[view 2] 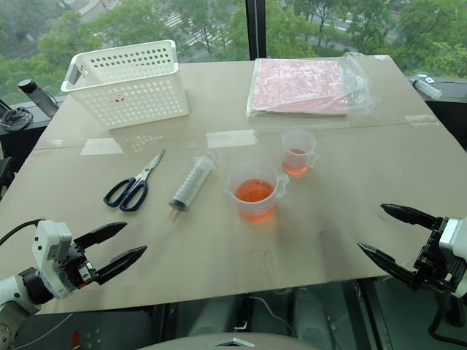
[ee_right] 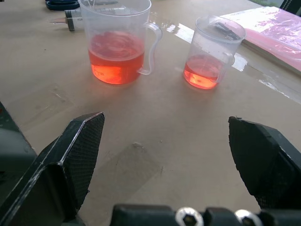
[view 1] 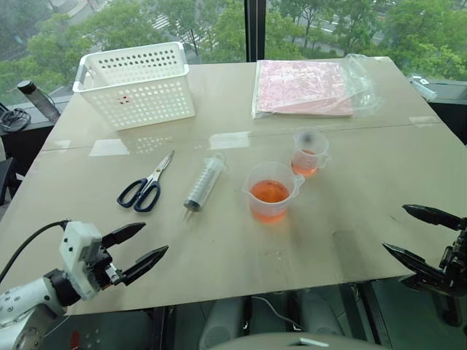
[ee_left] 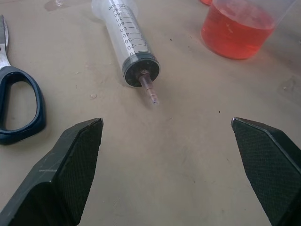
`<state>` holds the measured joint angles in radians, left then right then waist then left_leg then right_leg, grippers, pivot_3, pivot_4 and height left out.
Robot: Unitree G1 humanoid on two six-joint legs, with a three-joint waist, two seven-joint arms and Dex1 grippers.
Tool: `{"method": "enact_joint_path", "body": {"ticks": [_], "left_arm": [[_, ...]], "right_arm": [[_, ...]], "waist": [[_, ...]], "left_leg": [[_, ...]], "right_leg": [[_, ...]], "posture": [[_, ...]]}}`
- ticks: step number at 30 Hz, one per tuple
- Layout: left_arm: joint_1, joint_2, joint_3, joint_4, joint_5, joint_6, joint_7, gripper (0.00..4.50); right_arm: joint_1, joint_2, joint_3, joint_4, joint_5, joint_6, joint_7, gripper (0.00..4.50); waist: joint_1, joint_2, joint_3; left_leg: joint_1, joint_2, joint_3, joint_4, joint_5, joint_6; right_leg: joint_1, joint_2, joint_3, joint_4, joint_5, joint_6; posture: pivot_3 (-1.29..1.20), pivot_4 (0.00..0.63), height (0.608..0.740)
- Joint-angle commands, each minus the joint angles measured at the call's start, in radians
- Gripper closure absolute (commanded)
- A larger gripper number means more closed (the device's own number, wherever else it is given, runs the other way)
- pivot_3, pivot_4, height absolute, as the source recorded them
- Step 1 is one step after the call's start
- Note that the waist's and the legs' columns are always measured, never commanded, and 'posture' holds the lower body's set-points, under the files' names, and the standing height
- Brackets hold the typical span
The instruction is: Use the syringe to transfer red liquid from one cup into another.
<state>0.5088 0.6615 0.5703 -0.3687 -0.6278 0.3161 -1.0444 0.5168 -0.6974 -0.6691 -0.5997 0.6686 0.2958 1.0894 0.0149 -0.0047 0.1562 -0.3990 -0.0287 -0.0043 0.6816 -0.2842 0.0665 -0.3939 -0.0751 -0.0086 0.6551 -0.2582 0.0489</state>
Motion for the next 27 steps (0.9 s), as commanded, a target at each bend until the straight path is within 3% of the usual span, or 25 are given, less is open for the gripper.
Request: {"method": "enact_joint_path", "body": {"ticks": [1,10,17,20,21,23,27], "left_arm": [[-0.058,0.018,-0.009,-0.046,-0.04,0.028,0.035,0.06],[-0.333,0.098,-0.072,-0.17,-0.213,0.354,0.301,0.06],[-0.818,0.203,-0.147,-0.067,-0.312,0.85,0.703,0.06],[-1.041,0.319,-0.367,0.026,-0.283,1.121,0.684,0.06],[-1.163,0.334,-0.523,0.117,-0.272,1.208,0.668,0.06],[-1.336,0.298,-0.695,0.268,-0.218,1.288,0.678,0.06],[-1.601,0.221,-0.913,0.578,-0.163,1.298,0.658,0.06]], "right_arm": [[-0.013,0.005,-0.017,-0.045,0.019,-0.024,-0.024,0.0],[-0.146,-0.044,0.049,-0.117,0.077,0.023,-0.103,0.0],[-0.261,-0.173,0.021,-0.171,0.285,0.13,-0.127,0.0],[-0.289,-0.191,0.012,-0.186,0.294,0.128,-0.139,0.0],[-0.3,-0.193,0.006,-0.184,0.298,0.124,-0.142,0.0],[-0.317,-0.205,0.002,-0.189,0.309,0.128,-0.146,0.0],[-0.365,-0.257,-0.028,-0.19,0.386,0.171,-0.163,0.0]], "waist": [[0.0,0.0,0.0],[-0.004,0.0,0.0],[0.008,-0.002,0.003],[0.007,-0.006,0.006],[0.002,-0.007,0.007],[0.006,-0.008,0.007],[-0.004,-0.011,0.01]], "left_leg": [[0.0,0.0,0.0,0.0,0.0,0.0],[0.0,0.0,0.0,0.0,0.0,0.0],[0.0,-0.001,-0.004,0.001,0.001,0.0],[-0.001,-0.002,-0.005,0.002,0.001,-0.001],[-0.001,-0.003,-0.004,0.002,0.002,-0.002],[0.0,-0.005,-0.005,0.002,0.003,-0.004],[0.0,-0.006,-0.003,0.003,0.003,-0.004]], "right_leg": [[0.0,0.0,0.0,0.0,0.0,0.0],[0.0,0.001,0.0,0.001,0.0,0.001],[0.001,0.002,-0.004,0.003,0.002,0.004],[0.001,0.003,-0.004,0.003,0.002,0.004],[0.001,0.003,-0.004,0.005,0.002,0.004],[0.002,0.007,-0.005,0.005,0.002,0.006],[0.002,0.007,-0.003,0.006,0.001,0.007]], "posture": [[0.0,0.15,0.74],[0.0,0.15,0.74],[0.0,0.15,0.74],[0.0,0.15,0.74],[0.0,0.15,0.74],[0.0,0.15,0.74],[0.0,0.15,0.74]]}}
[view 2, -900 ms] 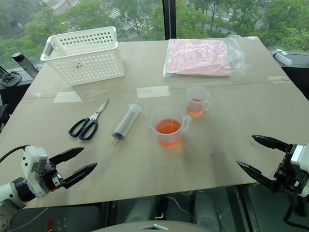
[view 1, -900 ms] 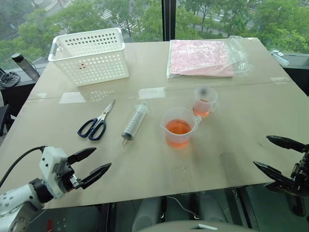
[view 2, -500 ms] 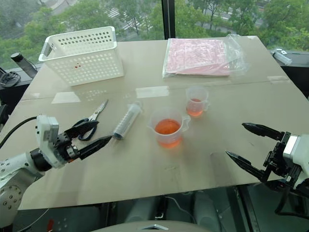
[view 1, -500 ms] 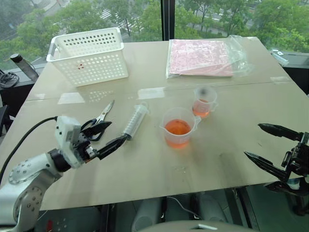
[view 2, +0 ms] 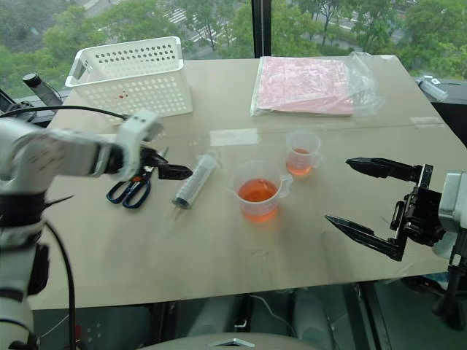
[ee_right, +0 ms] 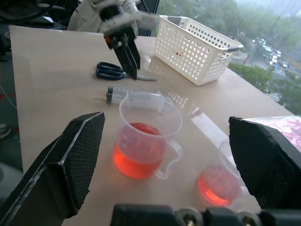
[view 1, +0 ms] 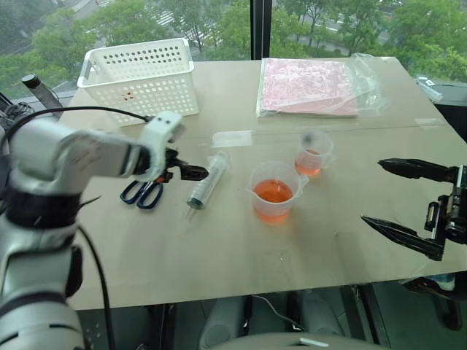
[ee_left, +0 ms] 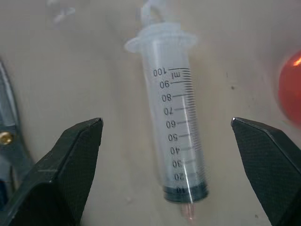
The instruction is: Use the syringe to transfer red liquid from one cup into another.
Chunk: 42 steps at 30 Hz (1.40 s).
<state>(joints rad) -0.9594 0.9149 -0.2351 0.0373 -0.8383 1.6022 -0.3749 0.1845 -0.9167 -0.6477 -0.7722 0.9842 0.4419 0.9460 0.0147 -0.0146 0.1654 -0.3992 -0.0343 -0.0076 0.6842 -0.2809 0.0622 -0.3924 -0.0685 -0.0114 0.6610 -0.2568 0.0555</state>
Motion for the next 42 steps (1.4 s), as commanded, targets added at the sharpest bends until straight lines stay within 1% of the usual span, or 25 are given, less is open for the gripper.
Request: {"method": "enact_joint_path", "body": {"ticks": [1,3,7,10,11,13,15,16,20,21,22,23,25,26,28,29,30,32,33,35,36,38,39,40,42], "left_arm": [[-0.189,-0.047,-0.159,0.234,0.055,0.012,-0.032,0.06],[-0.267,-0.064,-0.235,0.317,0.07,0.012,-0.07,0.06],[-0.401,-0.166,-0.327,0.489,0.14,0.012,-0.119,0.06],[-0.417,-0.215,-0.385,0.554,0.195,0.012,-0.142,0.06],[-0.418,-0.236,-0.392,0.581,0.213,0.012,-0.144,0.06],[-0.421,-0.275,-0.394,0.629,0.241,0.012,-0.156,0.06],[-0.424,-0.323,-0.353,0.694,0.269,0.012,-0.155,0.58],[-0.417,-0.341,-0.335,0.7,0.294,0.006,-0.139,0.69],[-0.398,-0.357,-0.312,0.69,0.346,0.01,-0.137,2.44],[-0.396,-0.355,-0.306,0.688,0.352,0.012,-0.138,2.97],[-0.394,-0.347,-0.299,0.679,0.355,0.012,-0.14,3.07],[-0.391,-0.332,-0.285,0.663,0.357,0.012,-0.139,3.07],[-0.401,-0.29,-0.25,0.663,0.296,0.012,-0.182,3.07],[-0.393,-0.248,-0.242,0.622,0.246,0.012,-0.216,3.07],[-0.309,-0.153,-0.149,0.387,0.224,0.005,-0.228,3.07],[-0.288,-0.105,-0.129,0.329,0.171,0.007,-0.257,3.07],[-0.26,-0.087,-0.029,0.245,0.158,0.001,-0.258,3.07],[-0.21,-0.065,0.128,0.091,0.131,-0.052,-0.258,3.07],[-0.199,-0.074,0.219,0.036,0.095,-0.052,-0.271,3.07],[-0.182,-0.118,0.353,-0.025,0.044,-0.073,-0.268,3.07],[-0.158,-0.154,0.406,-0.066,0.035,-0.127,-0.255,3.07],[-0.097,-0.22,0.462,-0.164,0.019,-0.295,-0.293,3.07],[-0.108,-0.302,0.551,-0.116,-0.123,-0.276,-0.351,3.07],[-0.115,-0.351,0.6,-0.094,-0.18,-0.268,-0.355,3.07],[-0.113,-0.415,0.621,-0.103,-0.218,-0.283,-0.34,3.07]], "right_arm": [[-0.049,-0.053,-0.052,-0.017,0.091,0.035,-0.03,0.0],[-0.072,-0.072,-0.047,-0.022,0.116,0.05,-0.052,0.0],[-0.1,-0.094,-0.024,-0.03,0.131,0.071,-0.077,0.0],[-0.104,-0.098,-0.017,-0.034,0.133,0.08,-0.081,0.0],[-0.107,-0.098,-0.017,-0.038,0.136,0.084,-0.086,0.0],[-0.112,-0.095,-0.016,-0.043,0.14,0.085,-0.102,0.0],[-0.125,-0.073,-0.007,-0.048,0.137,0.072,-0.135,0.0],[-0.128,-0.066,-0.004,-0.051,0.136,0.068,-0.144,0.0],[-0.133,-0.059,0.01,-0.065,0.131,0.07,-0.155,0.0],[-0.133,-0.058,0.012,-0.067,0.136,0.071,-0.161,0.0],[-0.131,-0.057,0.011,-0.067,0.142,0.073,-0.166,0.0],[-0.124,-0.055,0.007,-0.066,0.143,0.076,-0.166,0.0],[-0.112,-0.052,0.005,-0.067,0.139,0.08,-0.169,0.0],[-0.104,-0.05,0.003,-0.067,0.135,0.083,-0.174,0.0],[-0.066,-0.049,-0.009,-0.056,0.12,0.111,-0.197,0.0],[-0.05,-0.047,-0.013,-0.05,0.105,0.119,-0.21,0.0],[-0.04,-0.039,-0.019,-0.048,0.11,0.124,-0.236,0.0],[-0.039,-0.024,-0.025,-0.042,0.121,0.139,-0.302,0.0],[-0.042,-0.017,-0.023,-0.041,0.111,0.136,-0.319,0.0],[-0.034,-0.006,-0.021,-0.043,0.096,0.14,-0.344,0.0],[-0.027,0.0,-0.017,-0.044,0.072,0.137,-0.352,0.0],[-0.022,0.008,-0.009,-0.042,0.024,0.133,-0.376,0.0],[-0.022,0.007,-0.008,-0.035,0.018,0.15,-0.407,0.0],[-0.025,0.01,-0.007,-0.031,0.006,0.161,-0.434,0.0],[-0.022,0.018,-0.01,-0.041,0.005,0.167,-0.458,0.0]], "waist": [[-0.005,-0.003,0.002],[-0.007,-0.004,0.004],[-0.002,-0.004,0.004],[0.001,-0.004,0.004],[0.001,-0.005,0.004],[0.0,-0.005,0.004],[0.0,-0.005,0.005],[0.0,-0.005,0.005],[0.0,-0.005,0.004],[0.0,-0.005,0.004],[0.0,-0.005,0.004],[0.0,-0.005,0.004],[-0.001,-0.005,0.005],[-0.003,-0.005,0.005],[-0.013,-0.005,0.005],[-0.013,-0.005,0.005],[-0.012,-0.005,0.005],[-0.005,-0.005,0.005],[-0.001,-0.005,0.005],[0.007,-0.005,0.005],[0.012,-0.005,0.004],[0.016,-0.003,0.003],[0.018,-0.002,0.002],[0.023,-0.003,0.003],[0.024,-0.003,0.003]], "left_leg": [[0.0,0.001,0.001,0.0,0.0,0.0],[-0.002,0.002,0.001,0.0,0.001,-0.001],[-0.004,0.003,0.001,-0.001,0.001,-0.001],[-0.011,0.002,0.0,0.002,0.001,-0.001],[-0.015,0.002,0.0,0.004,0.001,-0.001],[-0.017,0.002,0.0,0.005,0.001,-0.001],[-0.018,0.002,0.0,0.004,0.001,-0.001],[-0.018,0.002,0.0,0.004,0.001,-0.001],[-0.017,0.002,0.0,0.004,0.001,-0.001],[-0.017,0.002,0.0,0.004,0.001,-0.001],[-0.017,0.002,0.0,0.004,0.001,-0.001],[-0.017,0.002,0.0,0.004,0.001,-0.001],[-0.017,0.002,0.0,0.004,0.001,-0.001],[-0.018,0.002,0.0,0.004,0.001,-0.001],[-0.018,0.003,0.001,0.004,0.001,-0.001],[-0.018,0.003,0.002,0.003,0.001,-0.001],[-0.018,0.003,0.001,0.003,0.001,-0.001],[-0.018,0.003,0.001,0.003,0.001,-0.002],[-0.018,0.003,0.001,0.003,0.001,-0.002],[-0.019,0.003,0.001,0.005,0.001,-0.002],[-0.019,0.003,0.0,0.006,0.001,-0.002],[-0.017,0.002,0.0,0.007,0.001,-0.002],[-0.015,0.002,0.0,0.007,0.001,-0.002],[-0.015,0.002,0.0,0.007,0.001,-0.002],[-0.017,0.003,-0.002,0.011,0.002,-0.002]], "right_leg": [[-0.002,0.0,0.001,0.0,0.0,0.0],[-0.003,-0.002,0.002,0.0,0.0,0.0],[-0.005,-0.002,0.001,-0.002,-0.001,0.0],[-0.01,-0.003,0.001,-0.002,-0.001,0.0],[-0.014,-0.003,0.001,0.0,-0.001,0.0],[-0.015,-0.003,0.001,0.001,-0.001,0.0],[-0.016,-0.003,0.001,0.001,-0.001,0.0],[-0.016,-0.003,0.001,0.001,-0.001,0.0],[-0.016,-0.003,0.001,0.001,-0.001,0.0],[-0.016,-0.003,0.001,0.001,-0.001,0.0],[-0.016,-0.003,0.001,0.001,-0.001,0.0],[-0.016,-0.003,0.001,0.001,-0.001,0.0],[-0.016,-0.004,0.001,0.001,-0.001,0.0],[-0.017,-0.003,0.002,0.001,-0.001,0.0],[-0.018,-0.003,0.003,0.002,-0.001,0.0],[-0.019,-0.004,0.003,0.002,-0.001,0.0],[-0.019,-0.004,0.003,0.002,-0.001,0.0],[-0.019,-0.004,0.003,0.002,0.0,0.0],[-0.019,-0.005,0.003,0.001,0.0,0.0],[-0.019,-0.005,0.002,0.002,0.0,0.0],[-0.018,-0.005,0.001,0.002,0.0,0.0],[-0.015,-0.005,0.0,0.002,0.0,0.0],[-0.014,-0.005,0.001,0.001,0.0,0.0],[-0.014,-0.005,0.0,0.002,0.0,0.0],[-0.014,-0.004,-0.002,0.003,0.0,0.0]], "posture": [[0.0,0.15,0.74],[0.0,0.15,0.74],[0.0,0.15,0.74],[0.0,0.15,0.74],[0.0,0.15,0.74],[0.0,0.15,0.74],[0.0,0.15,0.74],[0.0,0.15,0.74],[0.0,0.15,0.74],[0.0,0.15,0.74],[0.0,0.15,0.74],[0.0,0.15,0.74],[0.0,0.15,0.74],[0.0,0.15,0.74],[0.0,0.15,0.74],[0.0,0.15,0.74],[0.0,0.15,0.74],[0.0,0.15,0.74],[0.0,0.15,0.74],[0.0,0.15,0.74],[0.0,0.15,0.74],[0.0,0.15,0.74],[0.0,0.15,0.74],[0.0,0.15,0.74],[0.0,0.15,0.74]]}}
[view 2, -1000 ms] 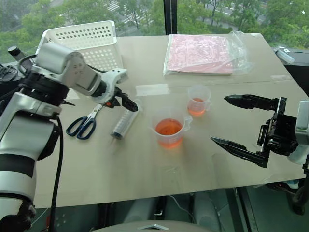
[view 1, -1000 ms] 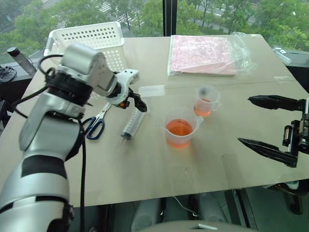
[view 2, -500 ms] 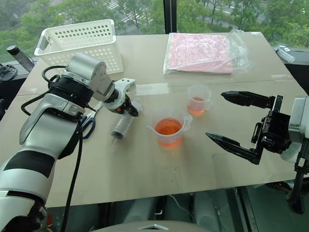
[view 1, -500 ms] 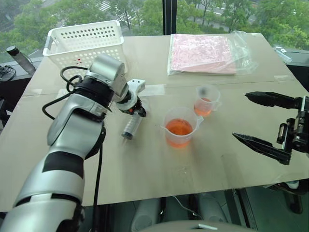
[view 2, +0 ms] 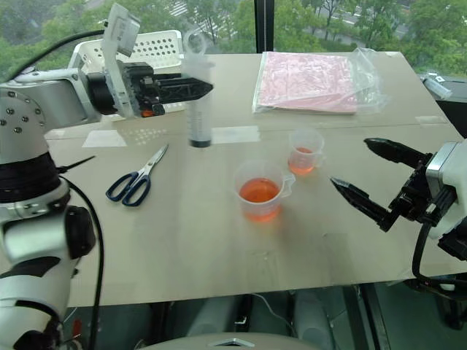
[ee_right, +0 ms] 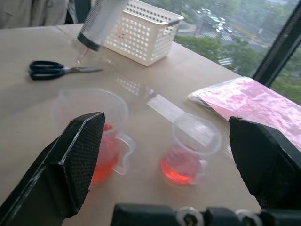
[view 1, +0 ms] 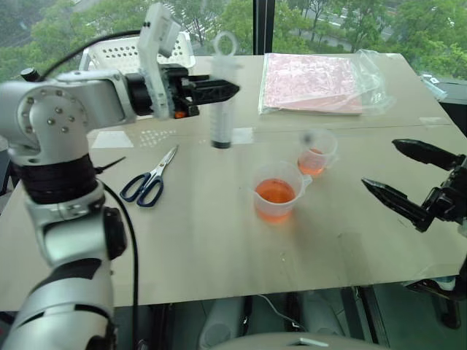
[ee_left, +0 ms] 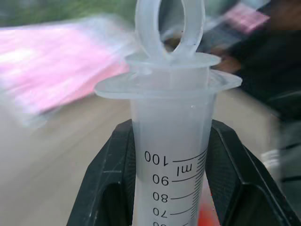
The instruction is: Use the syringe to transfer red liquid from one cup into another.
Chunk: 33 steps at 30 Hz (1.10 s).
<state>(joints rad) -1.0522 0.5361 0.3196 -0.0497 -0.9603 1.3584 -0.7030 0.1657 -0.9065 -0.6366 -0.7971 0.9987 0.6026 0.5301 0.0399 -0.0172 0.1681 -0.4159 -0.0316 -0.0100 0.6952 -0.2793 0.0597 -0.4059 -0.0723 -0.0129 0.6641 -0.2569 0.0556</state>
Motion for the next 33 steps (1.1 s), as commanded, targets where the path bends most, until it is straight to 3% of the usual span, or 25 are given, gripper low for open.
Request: {"method": "enact_joint_path", "body": {"ticks": [1,6,11,17,28,33], "left_arm": [[0.013,-0.047,0.018,-0.071,-0.061,-0.09,-0.021,3.07],[0.178,-0.143,-0.097,-0.218,0.042,-0.407,-0.134,3.07],[0.302,-0.115,-0.228,-0.21,0.165,-0.642,-0.334,3.07],[0.367,-0.089,-0.335,-0.158,0.31,-0.854,-0.447,3.07],[0.413,-0.114,-0.424,-0.084,0.402,-0.943,-0.449,3.07],[0.446,-0.094,-0.437,-0.083,0.427,-0.965,-0.465,3.07]], "right_arm": [[0.009,0.014,-0.028,-0.033,-0.008,0.005,-0.042,0.0],[0.117,0.036,-0.11,-0.124,0.052,0.001,-0.002,0.0],[0.276,0.053,-0.234,-0.167,0.067,-0.024,0.145,0.0],[0.433,0.107,-0.354,-0.159,0.072,-0.062,0.296,0.0],[0.502,0.147,-0.359,-0.149,0.042,-0.128,0.385,0.0],[0.47,0.134,-0.308,-0.159,0.057,-0.122,0.322,0.0]], "waist": [[-0.004,0.0,0.0],[-0.02,0.004,-0.002],[-0.026,0.004,-0.003],[-0.023,0.004,-0.003],[-0.024,0.005,-0.003],[-0.025,0.005,-0.003]], "left_leg": [[0.0,0.0,0.0,0.002,0.0,0.0],[0.002,0.0,0.001,0.0,0.0,0.0],[0.003,0.0,0.001,0.0,0.0,0.0],[0.005,0.0,0.001,0.001,-0.001,0.003],[0.009,0.001,0.001,0.001,-0.004,0.007],[0.009,0.001,0.001,0.001,-0.004,0.007]], "right_leg": [[0.0,0.0,0.0,0.001,0.0,0.0],[0.002,0.001,0.001,0.0,0.0,0.0],[0.003,0.002,0.002,0.001,0.0,0.0],[0.007,0.002,0.001,-0.001,0.0,0.0],[0.011,0.002,0.001,-0.001,0.0,0.0],[0.011,0.001,0.001,-0.001,0.0,0.0]], "posture": [[0.0,0.15,0.74],[0.0,0.15,0.74],[0.0,0.15,0.74],[0.0,0.15,0.74],[0.0,0.15,0.74],[0.0,0.15,0.74]]}}
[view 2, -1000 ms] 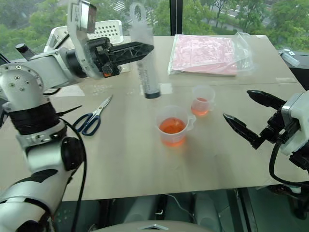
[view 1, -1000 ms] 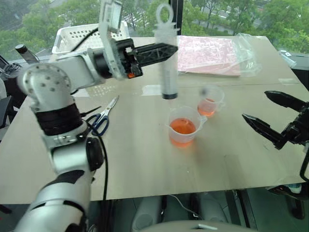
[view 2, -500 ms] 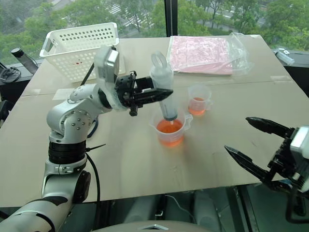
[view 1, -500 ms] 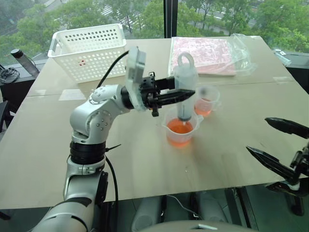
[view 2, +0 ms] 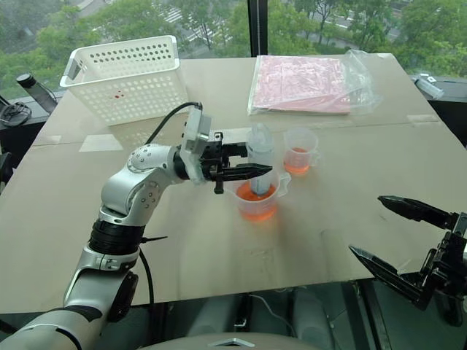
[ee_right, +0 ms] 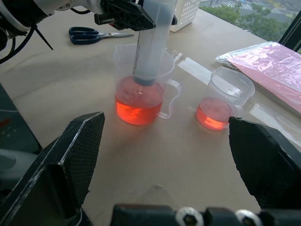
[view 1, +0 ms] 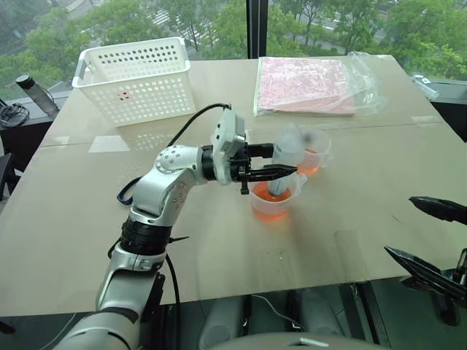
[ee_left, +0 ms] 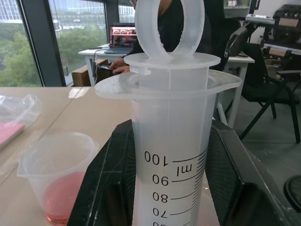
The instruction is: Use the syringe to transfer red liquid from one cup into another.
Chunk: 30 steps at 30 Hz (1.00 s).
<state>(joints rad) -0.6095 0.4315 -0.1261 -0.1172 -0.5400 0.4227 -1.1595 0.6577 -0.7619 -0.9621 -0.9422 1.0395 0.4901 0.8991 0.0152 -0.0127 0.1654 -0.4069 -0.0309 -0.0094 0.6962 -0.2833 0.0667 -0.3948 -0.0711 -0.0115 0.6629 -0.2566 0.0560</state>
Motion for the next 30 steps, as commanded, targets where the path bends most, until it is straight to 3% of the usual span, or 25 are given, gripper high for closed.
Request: {"method": "enact_joint_path", "body": {"ticks": [1,5,10,13,17,18,20,30], "left_arm": [[0.008,0.013,0.006,-0.012,0.01,-0.034,-0.013,3.07],[0.016,0.017,-0.004,0.003,0.027,-0.048,-0.014,3.07],[0.025,0.008,-0.008,0.01,0.048,-0.074,-0.009,3.07],[0.032,-0.001,-0.014,0.016,0.076,-0.113,0.007,3.07],[0.043,-0.006,-0.017,0.023,0.095,-0.133,0.025,3.07],[0.045,-0.007,-0.017,0.018,0.094,-0.13,0.029,3.07],[0.048,-0.009,-0.019,0.007,0.088,-0.122,0.037,3.07],[0.072,0.001,-0.031,-0.042,0.083,-0.09,0.064,3.07]], "right_arm": [[-0.045,-0.021,0.032,-0.011,0.032,0.001,-0.088,0.0],[-0.183,-0.083,0.108,-0.032,0.019,0.004,-0.222,0.0],[-0.444,-0.288,0.285,-0.001,0.19,0.109,-0.512,0.0],[-0.69,-0.361,0.5,0.077,0.268,0.164,-0.694,0.0],[-0.93,-0.336,0.705,0.122,0.359,0.227,-0.878,0.0],[-0.978,-0.323,0.751,0.121,0.366,0.242,-0.903,0.52],[-1.052,-0.296,0.83,0.122,0.349,0.275,-0.949,1.15],[-1.232,-0.209,0.968,0.154,0.383,0.373,-1.016,1.15]], "waist": [[0.0,0.0,0.0],[0.0,0.0,0.0],[-0.002,0.002,0.0],[-0.001,0.001,0.0],[0.0,0.001,0.0],[0.002,0.001,0.0],[-0.001,0.001,0.0],[-0.002,0.001,0.0]], "left_leg": [[0.0,0.0,0.0,0.0,0.0,0.0],[0.0,0.0,0.0,0.0,0.001,-0.001],[0.001,0.0,0.001,0.0,0.002,-0.003],[0.0,0.0,0.0,0.0,0.002,-0.004],[-0.004,0.0,0.0,0.001,0.002,-0.004],[-0.006,0.0,-0.001,0.001,0.002,-0.004],[-0.008,0.0,-0.001,0.001,0.002,-0.003],[-0.008,0.0,-0.001,0.001,0.002,-0.003]], "right_leg": [[0.0,0.0,0.0,0.0,0.0,0.0],[0.0,0.0,0.0,0.0,0.0,0.0],[0.0,-0.001,0.001,0.0,0.0,0.0],[-0.001,-0.001,-0.001,0.0,0.0,0.0],[-0.003,-0.001,-0.001,-0.002,0.0,0.0],[-0.004,-0.001,-0.001,-0.002,0.0,0.0],[-0.006,-0.001,-0.002,-0.002,0.0,0.0],[-0.007,-0.001,-0.002,-0.002,0.0,0.0]], "posture": [[0.0,0.15,0.74],[0.0,0.15,0.74],[0.0,0.15,0.74],[0.0,0.15,0.74],[0.0,0.15,0.74],[0.0,0.15,0.74],[0.0,0.15,0.74],[0.0,0.15,0.74]]}}
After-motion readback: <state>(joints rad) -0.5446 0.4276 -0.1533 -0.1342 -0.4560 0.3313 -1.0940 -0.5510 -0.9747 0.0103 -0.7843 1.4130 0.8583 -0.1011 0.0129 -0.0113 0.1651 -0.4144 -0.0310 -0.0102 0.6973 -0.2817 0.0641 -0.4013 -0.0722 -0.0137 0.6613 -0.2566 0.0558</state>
